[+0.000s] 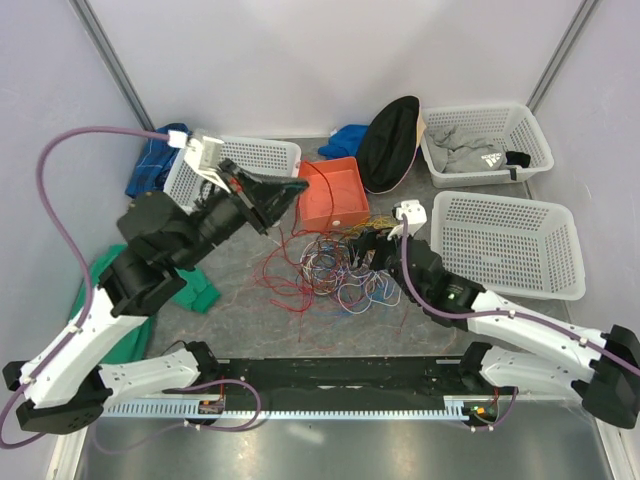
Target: Untangle the cables
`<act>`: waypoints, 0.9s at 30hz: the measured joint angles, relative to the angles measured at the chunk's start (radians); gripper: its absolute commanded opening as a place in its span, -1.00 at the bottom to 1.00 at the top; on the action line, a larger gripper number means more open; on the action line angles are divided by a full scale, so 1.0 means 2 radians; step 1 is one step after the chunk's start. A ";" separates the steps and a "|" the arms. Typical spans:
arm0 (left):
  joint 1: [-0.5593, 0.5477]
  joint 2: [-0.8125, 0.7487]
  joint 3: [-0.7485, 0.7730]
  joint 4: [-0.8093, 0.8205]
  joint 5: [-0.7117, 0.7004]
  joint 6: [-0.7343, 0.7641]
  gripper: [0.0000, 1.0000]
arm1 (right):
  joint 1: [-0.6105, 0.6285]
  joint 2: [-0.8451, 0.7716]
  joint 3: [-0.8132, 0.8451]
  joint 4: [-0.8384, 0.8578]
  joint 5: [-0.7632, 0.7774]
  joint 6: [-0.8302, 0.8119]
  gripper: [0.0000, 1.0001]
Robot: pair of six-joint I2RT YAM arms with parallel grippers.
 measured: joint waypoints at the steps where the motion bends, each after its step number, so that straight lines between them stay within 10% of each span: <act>1: 0.000 0.006 0.017 0.001 -0.002 0.004 -0.97 | 0.000 -0.007 0.000 0.004 -0.003 0.002 0.83; 14: 0.000 0.134 0.299 0.033 -0.020 0.080 -0.97 | 0.001 -0.089 0.001 0.001 -0.050 -0.001 0.92; 27: 0.000 0.189 0.367 0.029 -0.002 0.083 -0.96 | 0.001 0.073 0.008 0.075 -0.095 -0.024 0.86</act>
